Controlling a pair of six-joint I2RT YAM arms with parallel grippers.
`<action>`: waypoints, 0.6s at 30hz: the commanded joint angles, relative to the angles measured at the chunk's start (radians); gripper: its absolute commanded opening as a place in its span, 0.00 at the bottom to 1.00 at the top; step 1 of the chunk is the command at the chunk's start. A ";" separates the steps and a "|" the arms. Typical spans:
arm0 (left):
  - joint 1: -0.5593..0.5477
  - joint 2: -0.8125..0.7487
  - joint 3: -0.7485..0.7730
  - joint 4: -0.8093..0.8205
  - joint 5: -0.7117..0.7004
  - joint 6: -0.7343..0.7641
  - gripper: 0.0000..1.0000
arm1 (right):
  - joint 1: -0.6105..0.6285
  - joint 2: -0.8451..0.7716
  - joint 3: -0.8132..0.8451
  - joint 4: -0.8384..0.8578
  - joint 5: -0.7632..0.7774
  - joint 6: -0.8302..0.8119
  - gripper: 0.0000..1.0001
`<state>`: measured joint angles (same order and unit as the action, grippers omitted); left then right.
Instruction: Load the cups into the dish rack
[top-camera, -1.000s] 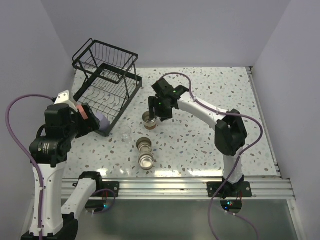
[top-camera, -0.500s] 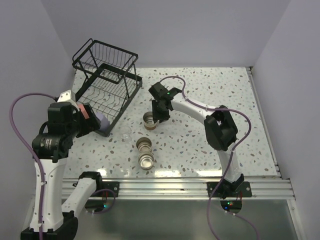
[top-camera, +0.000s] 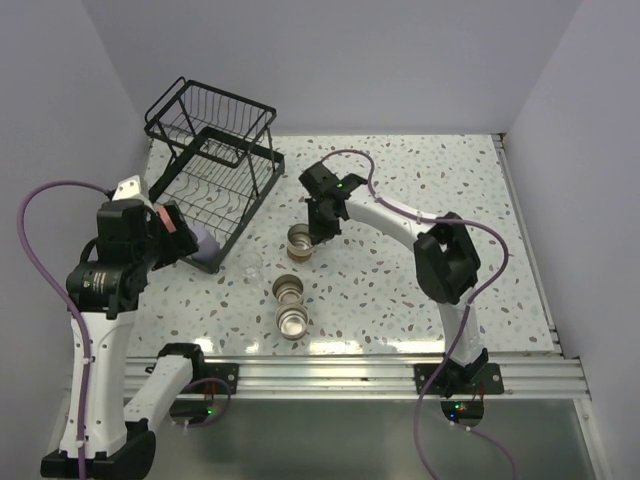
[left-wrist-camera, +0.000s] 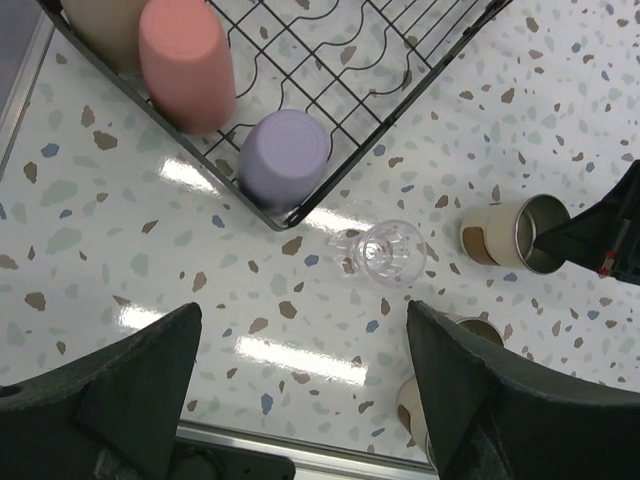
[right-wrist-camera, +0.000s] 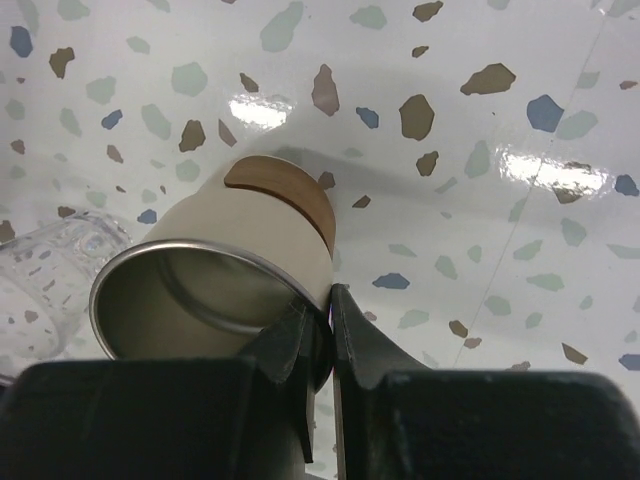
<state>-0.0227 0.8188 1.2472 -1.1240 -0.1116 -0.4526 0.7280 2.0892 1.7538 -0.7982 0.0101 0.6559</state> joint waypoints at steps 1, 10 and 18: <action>-0.002 -0.039 0.006 0.102 0.010 0.006 0.87 | -0.007 -0.158 -0.004 0.008 0.004 0.014 0.00; 0.000 -0.021 0.018 0.228 0.415 -0.034 0.92 | -0.055 -0.377 -0.085 0.190 -0.290 0.155 0.00; -0.002 -0.128 -0.097 0.746 0.829 -0.311 0.99 | -0.067 -0.530 -0.209 0.579 -0.610 0.429 0.00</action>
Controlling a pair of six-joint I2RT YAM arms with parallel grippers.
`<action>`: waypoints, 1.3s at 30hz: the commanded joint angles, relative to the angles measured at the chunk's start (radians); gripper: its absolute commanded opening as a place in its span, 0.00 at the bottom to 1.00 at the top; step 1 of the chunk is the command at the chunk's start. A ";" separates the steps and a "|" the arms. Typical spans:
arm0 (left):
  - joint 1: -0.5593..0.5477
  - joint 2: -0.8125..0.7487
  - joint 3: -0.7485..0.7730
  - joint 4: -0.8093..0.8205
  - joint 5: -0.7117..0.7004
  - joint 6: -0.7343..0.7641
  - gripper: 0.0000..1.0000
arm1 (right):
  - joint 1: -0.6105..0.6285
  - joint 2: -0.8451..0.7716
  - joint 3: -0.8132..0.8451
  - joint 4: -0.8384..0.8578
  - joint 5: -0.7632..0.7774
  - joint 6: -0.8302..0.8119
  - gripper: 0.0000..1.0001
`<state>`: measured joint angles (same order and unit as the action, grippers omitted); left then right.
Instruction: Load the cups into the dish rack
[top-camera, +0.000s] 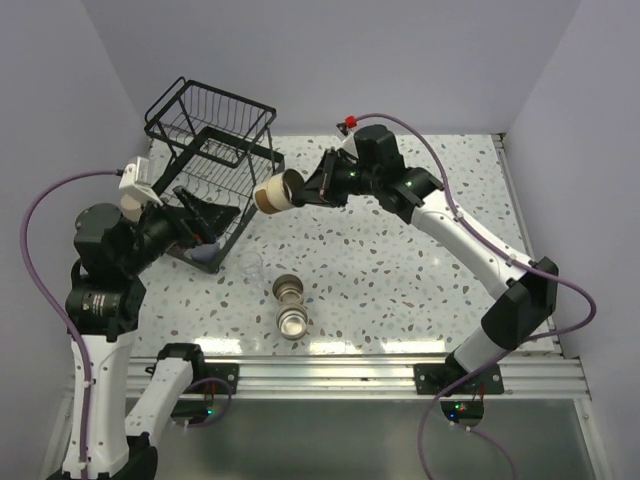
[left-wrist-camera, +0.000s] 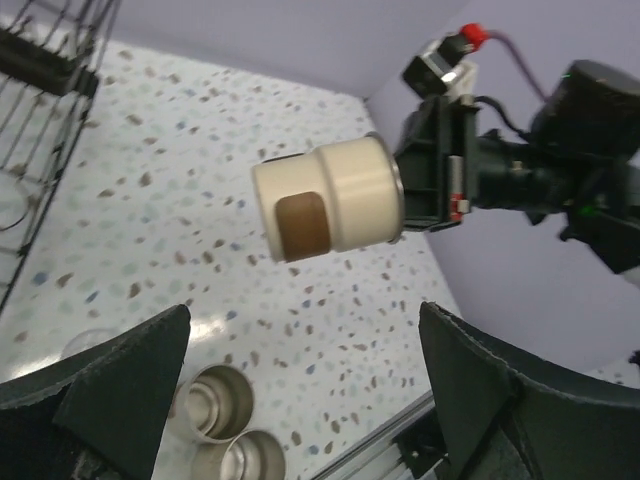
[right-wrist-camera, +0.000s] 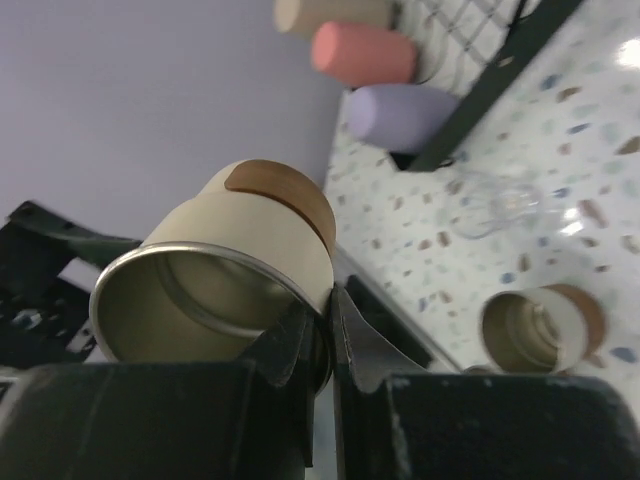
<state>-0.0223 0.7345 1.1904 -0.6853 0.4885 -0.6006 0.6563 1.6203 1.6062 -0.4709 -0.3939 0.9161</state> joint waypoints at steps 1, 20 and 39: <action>-0.001 -0.053 -0.079 0.357 0.242 -0.192 1.00 | 0.003 -0.074 -0.084 0.299 -0.230 0.205 0.00; -0.002 -0.138 -0.429 0.978 0.249 -0.534 1.00 | 0.009 -0.201 -0.242 0.678 -0.370 0.515 0.00; -0.002 -0.129 -0.492 1.172 0.271 -0.665 1.00 | 0.100 -0.180 -0.242 0.667 -0.352 0.494 0.00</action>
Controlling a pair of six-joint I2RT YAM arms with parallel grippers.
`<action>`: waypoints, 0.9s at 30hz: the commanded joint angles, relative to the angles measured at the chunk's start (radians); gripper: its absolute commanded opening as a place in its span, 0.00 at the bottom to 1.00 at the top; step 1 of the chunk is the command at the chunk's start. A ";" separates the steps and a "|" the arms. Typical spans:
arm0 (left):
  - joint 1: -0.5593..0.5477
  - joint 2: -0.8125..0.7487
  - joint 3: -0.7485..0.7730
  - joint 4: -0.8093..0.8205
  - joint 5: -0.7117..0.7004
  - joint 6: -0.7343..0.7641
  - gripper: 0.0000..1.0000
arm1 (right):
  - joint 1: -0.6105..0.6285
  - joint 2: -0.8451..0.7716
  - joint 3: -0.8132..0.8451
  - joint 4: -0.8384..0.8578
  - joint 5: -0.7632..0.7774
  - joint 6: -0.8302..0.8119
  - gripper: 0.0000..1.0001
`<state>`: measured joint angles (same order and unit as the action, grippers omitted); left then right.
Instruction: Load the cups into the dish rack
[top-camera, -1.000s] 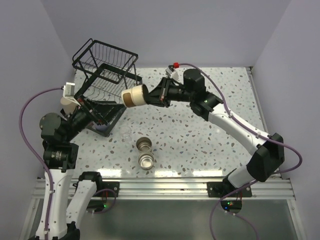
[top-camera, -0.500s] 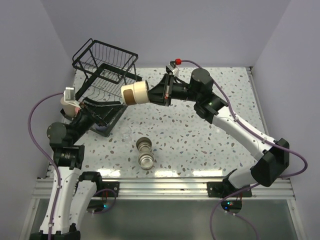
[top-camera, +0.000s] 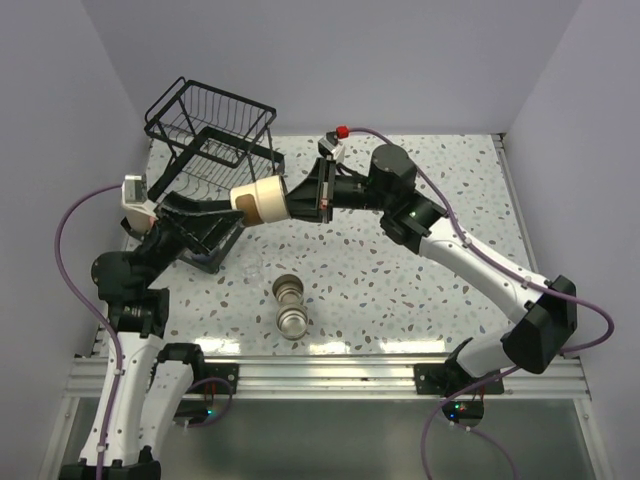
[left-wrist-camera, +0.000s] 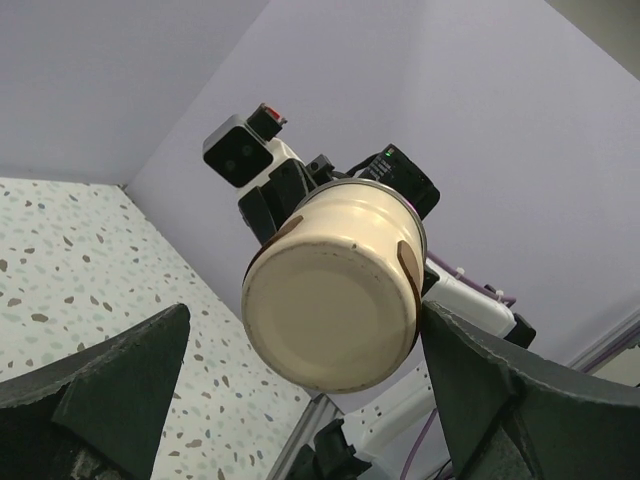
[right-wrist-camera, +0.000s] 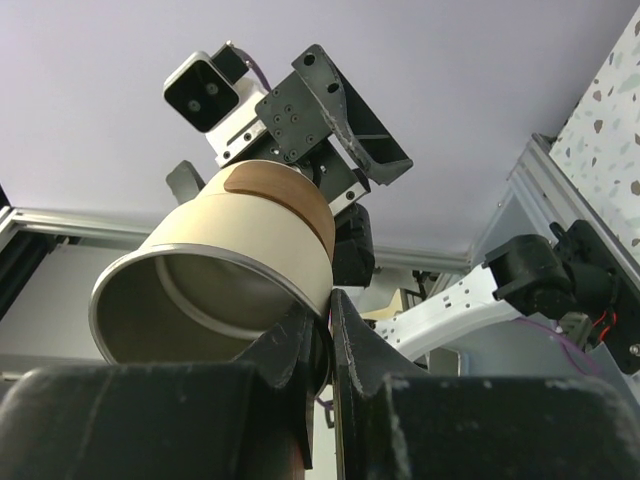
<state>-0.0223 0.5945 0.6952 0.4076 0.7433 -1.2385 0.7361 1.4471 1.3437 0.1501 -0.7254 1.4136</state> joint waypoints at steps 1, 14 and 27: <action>-0.002 0.016 0.004 0.079 0.016 -0.027 1.00 | 0.025 -0.001 0.018 0.052 -0.016 -0.004 0.00; -0.002 0.011 -0.022 0.080 0.031 -0.041 0.94 | 0.055 0.030 0.005 0.112 0.004 0.027 0.00; -0.002 0.018 -0.026 0.090 0.076 -0.045 0.23 | 0.062 0.064 -0.005 0.192 0.047 0.061 0.00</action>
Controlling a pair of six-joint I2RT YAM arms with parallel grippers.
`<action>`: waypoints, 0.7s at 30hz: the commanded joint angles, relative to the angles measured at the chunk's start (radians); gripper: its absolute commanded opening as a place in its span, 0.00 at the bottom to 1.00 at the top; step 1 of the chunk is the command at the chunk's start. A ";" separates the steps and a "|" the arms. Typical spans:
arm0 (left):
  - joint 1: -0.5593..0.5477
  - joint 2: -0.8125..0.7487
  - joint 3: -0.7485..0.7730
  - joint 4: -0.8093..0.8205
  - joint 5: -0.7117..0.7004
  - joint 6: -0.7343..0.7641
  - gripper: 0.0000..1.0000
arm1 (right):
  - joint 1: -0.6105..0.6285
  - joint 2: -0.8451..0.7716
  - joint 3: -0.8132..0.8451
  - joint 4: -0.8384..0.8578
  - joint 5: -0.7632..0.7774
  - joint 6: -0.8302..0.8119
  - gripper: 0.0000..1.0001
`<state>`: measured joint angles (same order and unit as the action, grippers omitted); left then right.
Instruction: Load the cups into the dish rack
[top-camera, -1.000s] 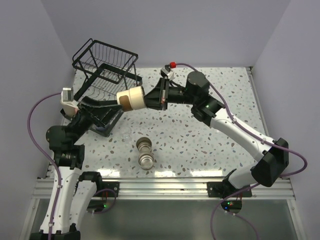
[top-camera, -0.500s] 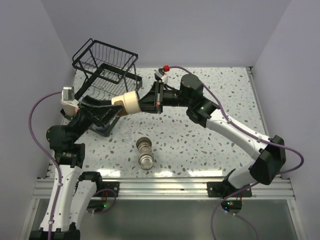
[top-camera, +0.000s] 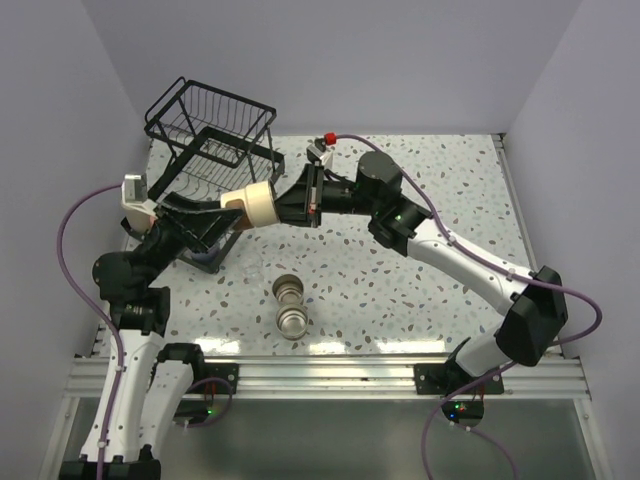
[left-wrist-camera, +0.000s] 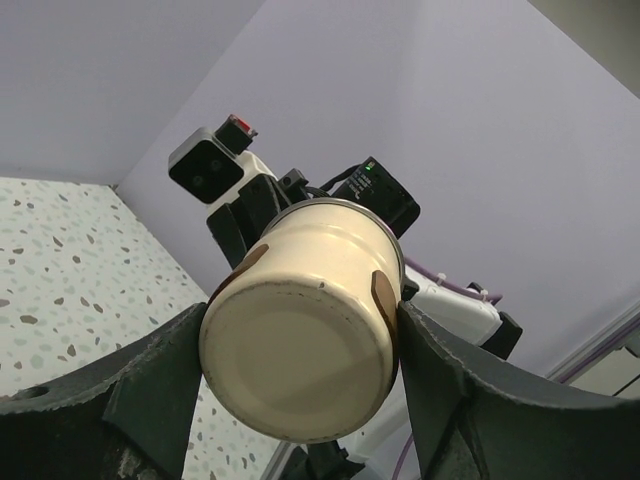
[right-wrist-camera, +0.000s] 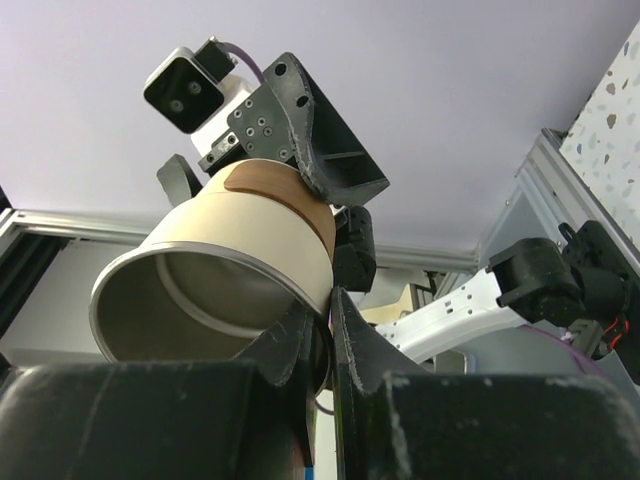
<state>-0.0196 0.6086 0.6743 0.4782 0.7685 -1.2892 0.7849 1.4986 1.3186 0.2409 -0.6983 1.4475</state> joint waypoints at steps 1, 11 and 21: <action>-0.005 0.003 -0.004 0.008 0.049 0.011 0.12 | 0.013 0.012 0.025 0.101 0.022 0.027 0.00; -0.003 0.062 0.172 -0.340 -0.057 0.267 0.00 | -0.001 -0.052 0.024 -0.222 0.034 -0.206 0.86; -0.002 0.325 0.534 -0.695 -0.190 0.560 0.00 | -0.098 -0.236 -0.018 -0.655 0.129 -0.513 0.87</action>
<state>-0.0219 0.8650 1.0668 -0.0483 0.6777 -0.8963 0.7059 1.3437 1.2987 -0.2333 -0.6140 1.0916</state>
